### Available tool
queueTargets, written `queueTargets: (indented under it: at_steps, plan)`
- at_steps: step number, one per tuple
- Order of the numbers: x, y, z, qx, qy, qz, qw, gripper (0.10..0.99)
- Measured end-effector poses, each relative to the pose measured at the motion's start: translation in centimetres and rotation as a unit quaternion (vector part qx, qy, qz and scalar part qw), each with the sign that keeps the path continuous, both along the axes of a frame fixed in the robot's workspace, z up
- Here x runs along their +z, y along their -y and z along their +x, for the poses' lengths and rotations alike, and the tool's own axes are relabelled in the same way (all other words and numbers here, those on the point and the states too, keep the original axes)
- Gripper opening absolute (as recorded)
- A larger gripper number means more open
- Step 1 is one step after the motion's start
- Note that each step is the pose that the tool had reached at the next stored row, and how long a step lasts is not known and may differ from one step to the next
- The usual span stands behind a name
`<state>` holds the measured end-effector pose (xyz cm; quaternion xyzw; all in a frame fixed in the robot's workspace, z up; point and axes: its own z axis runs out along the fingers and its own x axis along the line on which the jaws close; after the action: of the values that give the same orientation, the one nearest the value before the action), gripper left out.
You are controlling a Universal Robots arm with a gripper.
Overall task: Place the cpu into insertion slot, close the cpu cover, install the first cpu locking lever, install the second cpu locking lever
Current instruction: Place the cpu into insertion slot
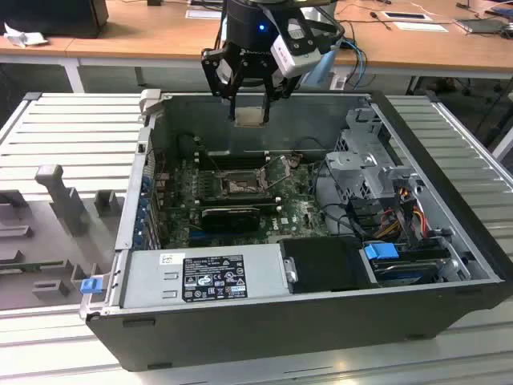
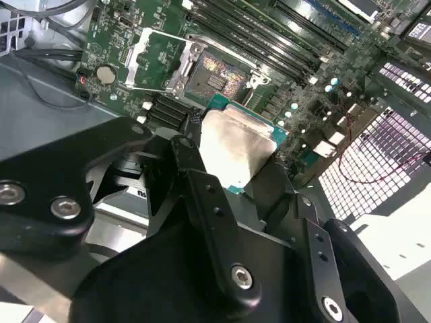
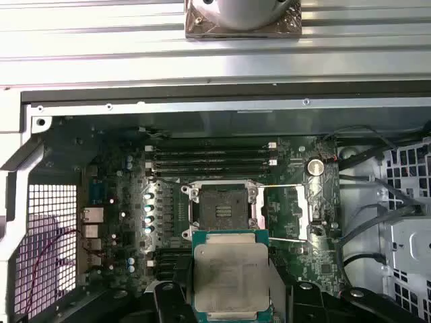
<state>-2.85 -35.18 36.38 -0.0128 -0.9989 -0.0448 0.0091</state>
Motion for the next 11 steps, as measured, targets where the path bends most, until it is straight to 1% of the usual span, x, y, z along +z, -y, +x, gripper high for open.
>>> queueTargets:
  at_steps: [6, 11]
  plan:
    - [0.0, 0.0, 0.0, -0.007, 0.0, 0.0, 1.0, 0.541]
    - [0.0, 0.0, 0.0, -0.022, 0.0, -0.0001, 0.9998, 0.541]
